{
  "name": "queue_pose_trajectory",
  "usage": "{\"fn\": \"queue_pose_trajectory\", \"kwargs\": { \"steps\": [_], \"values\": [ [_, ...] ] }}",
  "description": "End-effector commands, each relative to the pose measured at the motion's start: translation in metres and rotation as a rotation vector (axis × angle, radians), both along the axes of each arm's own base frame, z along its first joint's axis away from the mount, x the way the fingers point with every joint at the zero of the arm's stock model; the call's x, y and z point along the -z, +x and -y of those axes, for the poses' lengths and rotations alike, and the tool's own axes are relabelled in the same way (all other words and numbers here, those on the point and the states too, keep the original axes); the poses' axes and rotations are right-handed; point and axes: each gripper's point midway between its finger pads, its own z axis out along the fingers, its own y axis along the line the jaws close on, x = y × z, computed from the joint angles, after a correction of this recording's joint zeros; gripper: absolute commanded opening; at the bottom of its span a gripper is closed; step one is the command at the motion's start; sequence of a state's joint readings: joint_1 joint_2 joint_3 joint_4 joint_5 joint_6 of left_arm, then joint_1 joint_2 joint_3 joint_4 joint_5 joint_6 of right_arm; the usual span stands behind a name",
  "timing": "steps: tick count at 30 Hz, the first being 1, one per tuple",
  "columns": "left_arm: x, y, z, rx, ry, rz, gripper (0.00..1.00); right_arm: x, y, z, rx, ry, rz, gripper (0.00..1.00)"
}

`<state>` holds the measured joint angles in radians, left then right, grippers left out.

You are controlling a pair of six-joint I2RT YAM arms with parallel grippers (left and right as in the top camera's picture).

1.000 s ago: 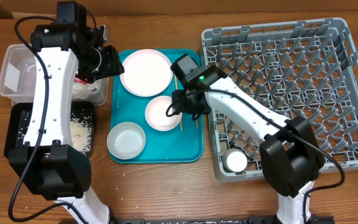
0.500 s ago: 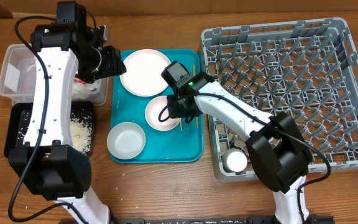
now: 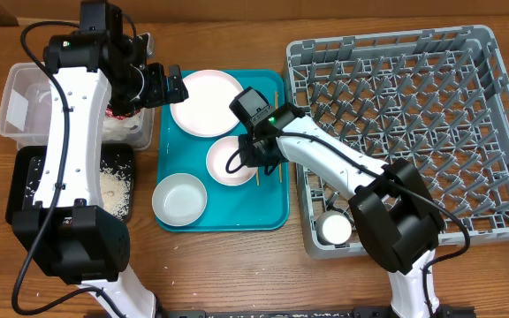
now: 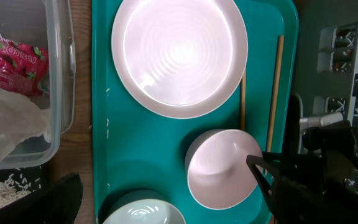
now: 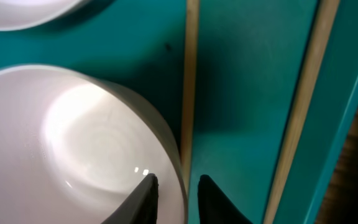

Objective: Sort waste into correct bins and load items into the dishwasher
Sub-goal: 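Lift the pink bowl with the right gripper toward the dish rack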

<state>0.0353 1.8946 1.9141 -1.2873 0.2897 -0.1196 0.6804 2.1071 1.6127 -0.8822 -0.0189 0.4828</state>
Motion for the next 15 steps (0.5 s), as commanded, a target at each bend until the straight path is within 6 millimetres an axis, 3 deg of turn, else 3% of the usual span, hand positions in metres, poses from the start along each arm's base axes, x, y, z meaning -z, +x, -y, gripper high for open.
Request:
{"fn": "queue_pose_trajectory", "kwargs": {
  "steps": [1, 9, 12, 15],
  "values": [
    [-0.008, 0.002, 0.002, 0.013, -0.009, 0.026, 1.00, 0.003, 0.000, 0.004, 0.008, -0.011, 0.001, 0.07],
    [-0.008, 0.002, 0.002, 0.013, -0.009, 0.026, 1.00, -0.006, 0.003, 0.004, 0.000, -0.004, 0.016, 0.04],
    [-0.008, 0.002, 0.002, 0.013, -0.009, 0.026, 1.00, -0.032, 0.014, 0.010, 0.019, 0.000, 0.052, 0.04],
    [-0.008, 0.002, 0.002, 0.013, -0.009, 0.026, 1.00, -0.076, 0.029, 0.022, 0.030, 0.025, 0.103, 0.04]
  ]
}}
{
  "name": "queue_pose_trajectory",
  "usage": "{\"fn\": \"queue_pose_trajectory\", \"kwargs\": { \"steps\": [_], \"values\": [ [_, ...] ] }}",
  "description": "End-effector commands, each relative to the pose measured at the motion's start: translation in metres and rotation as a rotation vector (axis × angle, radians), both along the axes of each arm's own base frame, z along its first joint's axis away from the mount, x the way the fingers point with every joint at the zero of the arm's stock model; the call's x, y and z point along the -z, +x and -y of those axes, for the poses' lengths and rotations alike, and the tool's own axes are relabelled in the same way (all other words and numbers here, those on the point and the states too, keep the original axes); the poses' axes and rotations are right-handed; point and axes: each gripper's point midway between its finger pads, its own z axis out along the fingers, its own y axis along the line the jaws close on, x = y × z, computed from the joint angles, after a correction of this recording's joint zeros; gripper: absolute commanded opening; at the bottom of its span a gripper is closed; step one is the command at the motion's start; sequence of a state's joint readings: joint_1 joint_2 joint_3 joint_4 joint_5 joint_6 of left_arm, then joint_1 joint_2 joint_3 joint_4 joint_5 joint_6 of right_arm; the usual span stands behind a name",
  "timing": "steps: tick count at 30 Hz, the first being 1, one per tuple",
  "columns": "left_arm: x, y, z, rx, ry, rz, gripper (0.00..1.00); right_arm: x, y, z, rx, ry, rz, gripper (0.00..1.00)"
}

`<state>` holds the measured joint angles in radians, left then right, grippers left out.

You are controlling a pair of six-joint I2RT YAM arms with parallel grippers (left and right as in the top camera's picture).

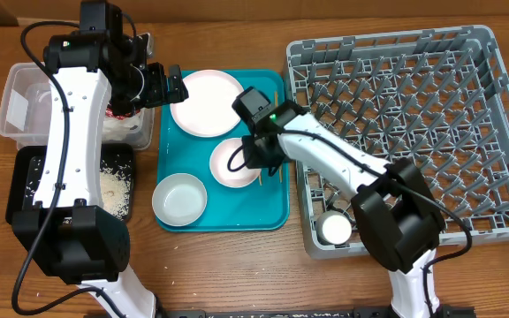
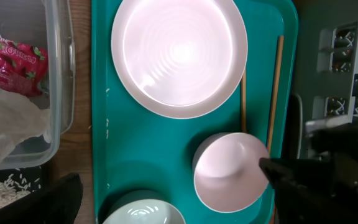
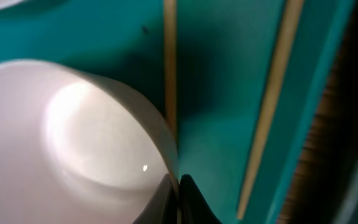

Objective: Sort waste into correct bins and load items into the dishwasher
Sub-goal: 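Lift the pink bowl with the right gripper toward the dish rack, then lower the pink bowl into the rack's back-left corner and open the right gripper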

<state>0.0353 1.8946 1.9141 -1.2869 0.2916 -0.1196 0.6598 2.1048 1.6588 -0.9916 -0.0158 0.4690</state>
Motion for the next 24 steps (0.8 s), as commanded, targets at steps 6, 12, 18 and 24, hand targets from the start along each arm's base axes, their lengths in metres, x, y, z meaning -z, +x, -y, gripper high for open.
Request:
{"fn": "queue_pose_trajectory", "kwargs": {
  "steps": [6, 12, 18, 24],
  "values": [
    [-0.008, 0.002, 0.001, 0.013, -0.007, 0.026, 1.00, -0.158, 0.066, 0.060, 0.152, 0.052, 0.302, 0.04],
    [-0.008, 0.002, 0.001, 0.013, -0.007, 0.026, 1.00, -0.193, 0.091, 0.114, 0.281, -0.065, 0.457, 0.04],
    [-0.008, 0.002, 0.001, 0.013, -0.007, 0.026, 1.00, -0.230, 0.121, 0.184, 0.489, -0.438, 0.740, 0.04],
    [-0.008, 0.002, 0.001, 0.013, -0.007, 0.026, 1.00, -0.237, 0.139, 0.205, 0.526, -0.647, 0.843, 0.04]
  ]
}}
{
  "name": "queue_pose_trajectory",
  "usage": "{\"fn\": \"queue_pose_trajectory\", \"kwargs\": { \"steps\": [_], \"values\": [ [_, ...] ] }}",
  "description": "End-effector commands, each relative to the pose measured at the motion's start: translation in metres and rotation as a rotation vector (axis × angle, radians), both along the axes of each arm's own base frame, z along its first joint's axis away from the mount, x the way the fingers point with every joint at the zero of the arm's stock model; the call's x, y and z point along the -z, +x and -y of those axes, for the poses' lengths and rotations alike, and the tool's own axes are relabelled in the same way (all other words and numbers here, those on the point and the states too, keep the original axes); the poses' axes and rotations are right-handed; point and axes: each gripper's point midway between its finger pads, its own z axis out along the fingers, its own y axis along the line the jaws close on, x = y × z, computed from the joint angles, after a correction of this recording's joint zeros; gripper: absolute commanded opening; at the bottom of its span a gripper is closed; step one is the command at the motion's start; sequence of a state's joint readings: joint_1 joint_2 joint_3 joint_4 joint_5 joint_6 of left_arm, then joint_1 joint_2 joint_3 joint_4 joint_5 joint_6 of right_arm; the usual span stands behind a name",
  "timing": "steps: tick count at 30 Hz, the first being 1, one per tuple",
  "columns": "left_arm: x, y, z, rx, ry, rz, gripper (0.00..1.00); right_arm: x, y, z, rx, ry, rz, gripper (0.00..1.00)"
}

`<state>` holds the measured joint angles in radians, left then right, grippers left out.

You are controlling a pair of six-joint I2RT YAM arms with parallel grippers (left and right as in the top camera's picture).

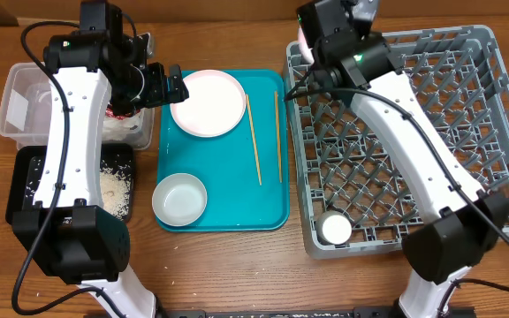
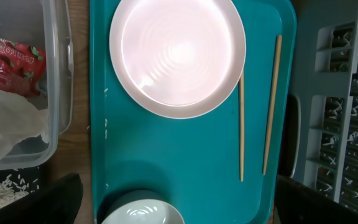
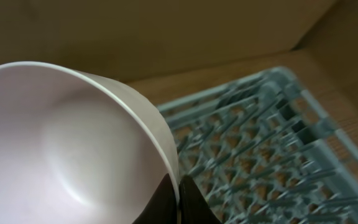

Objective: Sort waste into correct bins and load items into the dishwasher
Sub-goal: 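Lower the pink bowl into the rack's back-left corner and open the right gripper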

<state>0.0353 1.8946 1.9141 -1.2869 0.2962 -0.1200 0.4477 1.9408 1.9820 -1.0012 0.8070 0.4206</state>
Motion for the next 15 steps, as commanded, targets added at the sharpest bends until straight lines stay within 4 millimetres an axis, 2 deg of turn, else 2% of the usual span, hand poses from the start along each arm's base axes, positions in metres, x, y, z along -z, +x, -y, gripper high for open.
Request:
{"fn": "queue_pose_trajectory", "kwargs": {
  "steps": [1, 11, 15],
  "values": [
    [-0.007, 0.002, 0.001, 0.012, -0.003, 0.026, 1.00, -0.006, 0.008, 0.024, 0.100, -0.220, 0.025, 0.04],
    [-0.007, 0.002, 0.001, 0.012, -0.003, 0.026, 1.00, 0.027, 0.035, 0.031, 0.131, -0.554, -0.073, 0.04],
    [-0.007, 0.002, 0.001, 0.012, -0.003, 0.026, 1.00, 0.042, 0.040, 0.029, 0.125, -0.588, -0.104, 0.04]
  ]
}}
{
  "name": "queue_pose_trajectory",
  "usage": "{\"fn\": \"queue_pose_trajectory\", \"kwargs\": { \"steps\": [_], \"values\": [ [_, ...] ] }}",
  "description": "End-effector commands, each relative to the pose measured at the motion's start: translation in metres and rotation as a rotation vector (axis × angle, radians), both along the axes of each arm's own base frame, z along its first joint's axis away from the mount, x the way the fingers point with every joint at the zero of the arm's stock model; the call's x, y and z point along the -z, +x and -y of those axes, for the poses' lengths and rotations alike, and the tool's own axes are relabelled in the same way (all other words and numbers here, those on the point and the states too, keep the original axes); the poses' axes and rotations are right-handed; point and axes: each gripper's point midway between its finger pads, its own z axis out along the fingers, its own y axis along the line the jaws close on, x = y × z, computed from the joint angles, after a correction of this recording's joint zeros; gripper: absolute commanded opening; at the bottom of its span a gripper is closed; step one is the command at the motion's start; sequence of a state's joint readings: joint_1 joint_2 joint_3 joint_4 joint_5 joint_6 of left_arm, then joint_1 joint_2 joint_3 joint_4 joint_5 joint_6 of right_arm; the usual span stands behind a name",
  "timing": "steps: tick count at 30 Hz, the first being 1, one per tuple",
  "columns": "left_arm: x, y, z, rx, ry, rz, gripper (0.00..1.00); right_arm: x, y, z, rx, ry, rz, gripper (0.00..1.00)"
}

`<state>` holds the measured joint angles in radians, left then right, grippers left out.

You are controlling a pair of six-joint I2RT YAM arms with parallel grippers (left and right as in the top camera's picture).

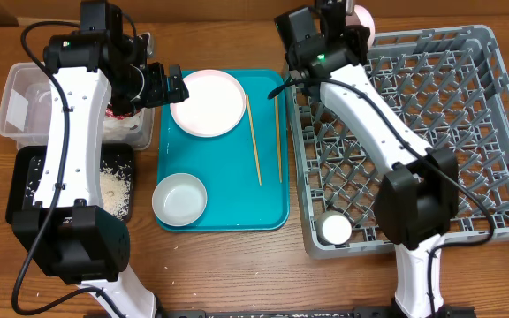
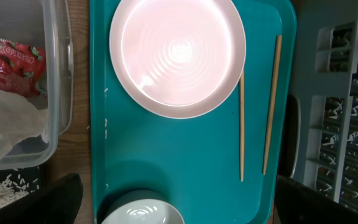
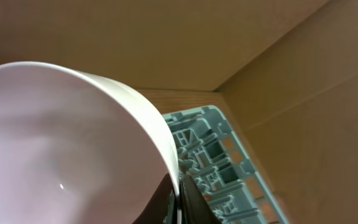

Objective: Sort waste into correct bins and load items into the dishwasher
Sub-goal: 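Lower the pink bowl into the rack's back-left corner and open the right gripper, then return the right gripper to the tray and grasp the small white bowl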

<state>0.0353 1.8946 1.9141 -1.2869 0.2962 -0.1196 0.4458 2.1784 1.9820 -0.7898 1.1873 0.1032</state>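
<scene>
My right gripper (image 3: 178,190) is shut on the rim of a pink bowl (image 3: 61,143), one finger inside and one outside. In the overhead view the pink bowl (image 1: 361,17) is held high by the right gripper (image 1: 341,19) at the back left edge of the grey dish rack (image 1: 467,132). My left gripper (image 1: 164,87) hangs open over the teal tray (image 1: 228,208), empty. On the tray lie a pink plate (image 2: 178,56), a pale green bowl (image 2: 143,215) and two chopsticks (image 2: 241,127).
A white cup (image 1: 334,229) lies in the rack's near left corner. Left of the tray stand a clear bin (image 1: 18,104) holding a red wrapper (image 2: 12,55) and a black tray (image 1: 113,196) with spilled rice. Cardboard walls rise behind the rack.
The right wrist has turned and the pink bowl now sits a little further right, at the rack's back edge. The left arm and everything on the tray are unchanged.
My right gripper's fingers stood open astride the pink bowl's rim on the tray, then were shut on it. Later the bowl was off the tray, held high at the rack's far left corner, and now at its back edge. The left arm stayed put.
</scene>
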Motion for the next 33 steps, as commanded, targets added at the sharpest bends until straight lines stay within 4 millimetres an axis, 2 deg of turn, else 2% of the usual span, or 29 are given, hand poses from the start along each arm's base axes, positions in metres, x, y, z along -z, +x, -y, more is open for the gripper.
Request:
{"fn": "queue_pose_trajectory", "kwargs": {
  "steps": [1, 9, 14, 23, 25, 28, 33],
  "values": [
    [-0.007, 0.002, 0.001, 0.011, -0.003, 0.026, 1.00, 0.000, 0.000, 0.007, 0.035, -0.100, -0.023, 0.04],
    [-0.007, 0.002, 0.001, 0.011, -0.003, 0.026, 1.00, 0.045, 0.000, -0.020, -0.012, -0.189, -0.132, 0.04],
    [-0.007, 0.002, 0.001, 0.011, -0.003, 0.026, 1.00, 0.050, -0.003, -0.032, -0.024, -0.218, -0.138, 0.04],
    [-0.007, 0.002, 0.001, 0.011, -0.003, 0.026, 1.00, 0.050, -0.012, -0.066, -0.090, -0.225, -0.134, 0.05],
    [-0.007, 0.002, 0.001, 0.011, -0.003, 0.026, 1.00, 0.050, -0.013, -0.072, -0.102, -0.226, -0.133, 0.20],
    [-0.007, 0.002, 0.001, 0.011, -0.003, 0.026, 1.00, 0.051, -0.018, -0.086, -0.131, -0.225, -0.132, 0.31],
    [-0.007, 0.002, 0.001, 0.011, -0.003, 0.026, 1.00, 0.055, -0.021, -0.102, -0.175, -0.205, -0.142, 0.34]
  ]
}}
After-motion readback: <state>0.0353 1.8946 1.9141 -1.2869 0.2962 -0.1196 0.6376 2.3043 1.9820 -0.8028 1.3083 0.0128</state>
